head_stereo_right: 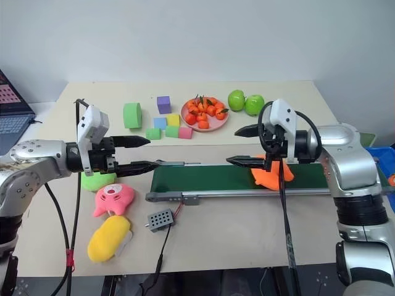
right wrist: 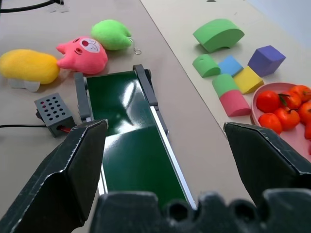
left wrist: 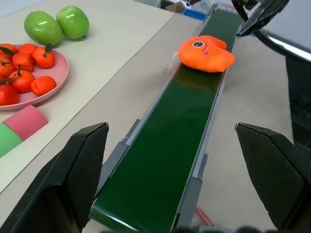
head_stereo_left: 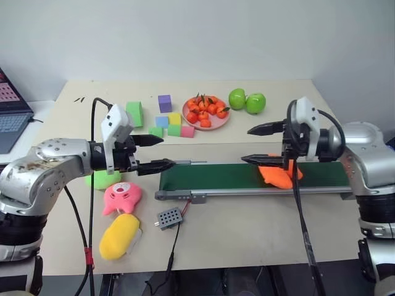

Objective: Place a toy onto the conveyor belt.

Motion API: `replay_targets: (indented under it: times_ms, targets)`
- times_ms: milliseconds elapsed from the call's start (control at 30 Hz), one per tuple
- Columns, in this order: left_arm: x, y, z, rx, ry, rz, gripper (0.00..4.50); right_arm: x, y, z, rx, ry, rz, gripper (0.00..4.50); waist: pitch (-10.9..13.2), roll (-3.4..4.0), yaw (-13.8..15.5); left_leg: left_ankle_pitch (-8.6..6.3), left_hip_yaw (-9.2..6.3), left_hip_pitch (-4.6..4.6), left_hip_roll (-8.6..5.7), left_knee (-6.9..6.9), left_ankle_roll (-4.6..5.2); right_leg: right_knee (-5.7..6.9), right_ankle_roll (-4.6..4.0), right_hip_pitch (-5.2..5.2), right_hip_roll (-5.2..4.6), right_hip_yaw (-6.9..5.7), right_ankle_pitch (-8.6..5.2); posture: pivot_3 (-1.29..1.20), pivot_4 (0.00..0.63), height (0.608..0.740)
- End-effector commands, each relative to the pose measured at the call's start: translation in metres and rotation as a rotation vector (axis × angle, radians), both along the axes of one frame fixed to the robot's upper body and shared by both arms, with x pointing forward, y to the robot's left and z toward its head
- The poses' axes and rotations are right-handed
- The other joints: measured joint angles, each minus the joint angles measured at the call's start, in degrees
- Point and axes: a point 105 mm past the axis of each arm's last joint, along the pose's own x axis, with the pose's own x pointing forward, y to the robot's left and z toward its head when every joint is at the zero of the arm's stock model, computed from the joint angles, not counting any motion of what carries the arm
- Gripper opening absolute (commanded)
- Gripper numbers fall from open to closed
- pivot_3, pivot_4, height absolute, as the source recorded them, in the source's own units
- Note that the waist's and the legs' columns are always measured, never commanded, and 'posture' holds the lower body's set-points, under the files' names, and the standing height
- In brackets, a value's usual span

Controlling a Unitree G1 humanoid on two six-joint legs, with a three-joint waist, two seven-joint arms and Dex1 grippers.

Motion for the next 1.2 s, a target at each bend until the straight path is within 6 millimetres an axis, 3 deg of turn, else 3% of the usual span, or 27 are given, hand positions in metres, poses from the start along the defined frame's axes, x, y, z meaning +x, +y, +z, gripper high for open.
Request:
replay_targets:
  times_ms: [33,433,1200]
  targets:
    - [0.006,-0.003,0.024,-0.063,-0.07,0.015,4.48,-0.006,-0.006,0.016,0.027,-0.066,-0.025,4.5,0.0,0.0,0.09,0.0,-0.01,0.01,0.0,0.0,0.0,0.0,0.0,0.02,0.0,0.0,0.0,0.0,0.15,0.738]
    - [0.018,-0.03,0.032,-0.041,-0.141,-0.101,4.48,-0.013,-0.016,0.026,0.018,-0.106,-0.091,4.5,0.0,0.0,0.21,-0.01,0.05,-0.01,-0.02,0.07,0.02,-0.02,0.0,0.06,0.0,0.03,0.0,0.0,0.15,0.738]
    - [0.035,-0.01,0.043,-0.042,-0.214,-0.017,4.48,-0.011,-0.018,0.023,0.012,-0.105,-0.121,4.5,0.0,-0.01,0.1,-0.03,0.05,-0.02,-0.01,0.11,0.05,-0.02,0.01,0.05,0.0,0.05,0.0,0.0,0.15,0.738]
